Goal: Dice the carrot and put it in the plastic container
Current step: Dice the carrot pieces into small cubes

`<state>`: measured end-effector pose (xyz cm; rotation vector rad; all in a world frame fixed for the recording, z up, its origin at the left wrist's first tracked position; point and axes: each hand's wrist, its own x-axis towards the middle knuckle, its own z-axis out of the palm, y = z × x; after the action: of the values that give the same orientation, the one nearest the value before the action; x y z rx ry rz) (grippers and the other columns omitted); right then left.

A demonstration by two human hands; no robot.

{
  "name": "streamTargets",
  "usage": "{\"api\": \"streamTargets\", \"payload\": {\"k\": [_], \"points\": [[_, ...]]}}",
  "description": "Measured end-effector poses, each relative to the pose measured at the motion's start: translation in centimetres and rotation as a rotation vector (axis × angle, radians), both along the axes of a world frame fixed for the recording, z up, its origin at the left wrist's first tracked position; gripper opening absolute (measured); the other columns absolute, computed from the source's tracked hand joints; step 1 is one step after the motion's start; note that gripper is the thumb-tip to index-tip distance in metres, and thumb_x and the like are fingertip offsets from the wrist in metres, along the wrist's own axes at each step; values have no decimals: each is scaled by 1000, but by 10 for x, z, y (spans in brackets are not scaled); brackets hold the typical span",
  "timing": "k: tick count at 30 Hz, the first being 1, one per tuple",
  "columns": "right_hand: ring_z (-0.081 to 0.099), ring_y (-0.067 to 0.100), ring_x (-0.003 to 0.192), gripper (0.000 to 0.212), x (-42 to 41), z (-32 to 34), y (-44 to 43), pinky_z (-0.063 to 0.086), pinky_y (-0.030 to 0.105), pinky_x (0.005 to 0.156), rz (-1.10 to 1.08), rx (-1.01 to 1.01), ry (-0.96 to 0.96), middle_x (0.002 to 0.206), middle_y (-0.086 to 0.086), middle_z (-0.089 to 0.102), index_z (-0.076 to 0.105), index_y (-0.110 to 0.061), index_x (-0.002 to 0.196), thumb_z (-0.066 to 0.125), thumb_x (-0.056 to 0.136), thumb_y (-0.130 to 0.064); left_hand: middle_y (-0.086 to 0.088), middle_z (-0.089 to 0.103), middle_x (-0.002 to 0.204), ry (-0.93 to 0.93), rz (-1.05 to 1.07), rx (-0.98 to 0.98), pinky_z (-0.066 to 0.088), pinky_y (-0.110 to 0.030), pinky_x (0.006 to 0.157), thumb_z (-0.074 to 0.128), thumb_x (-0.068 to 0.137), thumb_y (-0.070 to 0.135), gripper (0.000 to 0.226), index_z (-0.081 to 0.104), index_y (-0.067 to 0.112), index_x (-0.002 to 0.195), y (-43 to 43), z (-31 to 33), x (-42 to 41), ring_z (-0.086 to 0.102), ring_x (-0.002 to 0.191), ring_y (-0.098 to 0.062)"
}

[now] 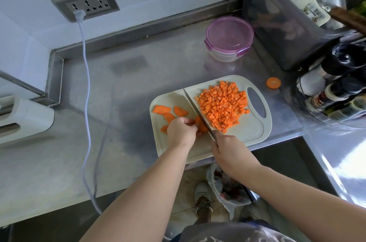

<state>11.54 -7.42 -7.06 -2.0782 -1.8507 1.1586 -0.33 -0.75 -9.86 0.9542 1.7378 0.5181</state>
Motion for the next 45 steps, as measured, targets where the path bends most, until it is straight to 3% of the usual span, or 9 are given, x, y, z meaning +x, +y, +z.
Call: {"api": "streamTargets", "payload": {"k": [11, 15, 20, 25, 29, 34, 38, 41, 45], "points": [[59, 31, 83, 18, 5, 3, 6, 51, 44, 76, 26, -21, -51, 91, 11, 60, 48, -11, 104, 34, 101, -22, -7, 72, 81, -10, 6, 15, 58, -37, 80, 66, 86, 10, 19, 58, 23, 76, 1, -2, 1, 71, 74, -22], [52, 30, 72, 16, 6, 14, 5, 47, 40, 67, -42, 62, -83, 77, 7, 52, 46, -12, 101, 34, 101, -21, -6, 67, 74, -77, 43, -5, 56, -29, 62, 64, 89, 6, 13, 58, 15, 82, 1, -2, 2, 66, 59, -20], [62, 33, 85, 27, -7, 20, -3, 47, 37, 67, 25, 21, -181, 95, 11, 63, 44, -12, 125, 34, 102, -19, -12, 65, 80, -91, 74, -14, 45, -20, 41, 62, 89, 2, 16, 55, 12, 79, 2, -1, 2, 65, 64, -23], [64, 31, 84, 28, -11, 13, -3, 51, 38, 68, 24, -3, -226, 94, 8, 63, 45, -13, 126, 36, 100, -15, -14, 69, 89, -104, 66, 1, 53, -28, 56, 63, 87, 2, 21, 57, 18, 76, 1, -1, 2, 68, 78, -28], [65, 31, 85, 30, -12, 11, -3, 55, 40, 72, 25, -3, -239, 98, 9, 65, 45, -12, 129, 37, 100, -16, -11, 72, 91, -95, 44, 6, 59, -41, 77, 66, 84, 6, 18, 62, 22, 77, 1, -2, 1, 70, 83, -28], [65, 28, 81, 29, -11, 9, -2, 55, 39, 71, 63, -23, -261, 93, 6, 64, 45, -10, 128, 38, 100, -15, -10, 71, 91, -102, 40, 10, 59, -36, 75, 66, 86, 5, 14, 61, 19, 83, -1, -1, 1, 70, 83, -27], [62, 29, 85, 23, -11, 12, 0, 49, 36, 68, 55, -37, -239, 87, 4, 54, 48, -8, 119, 36, 100, -15, -10, 71, 93, -75, 21, 12, 57, -43, 83, 66, 86, 8, 9, 64, 17, 87, -1, -2, 1, 69, 86, -28], [64, 27, 81, 24, -11, 10, 2, 56, 40, 71, 62, -70, -232, 93, 7, 62, 44, -9, 122, 42, 99, -14, -9, 71, 94, -55, 7, 24, 56, -44, 85, 67, 85, 10, 8, 64, 18, 88, 0, -4, 1, 69, 88, -28], [53, 22, 72, 29, -9, 5, 4, 45, 34, 63, 117, -88, -263, 88, 5, 53, 41, -9, 126, 39, 97, -10, -6, 72, 94, -25, -11, 32, 56, -44, 86, 68, 85, 13, 7, 66, 20, 88, 1, -9, 0, 69, 89, -26]]}}
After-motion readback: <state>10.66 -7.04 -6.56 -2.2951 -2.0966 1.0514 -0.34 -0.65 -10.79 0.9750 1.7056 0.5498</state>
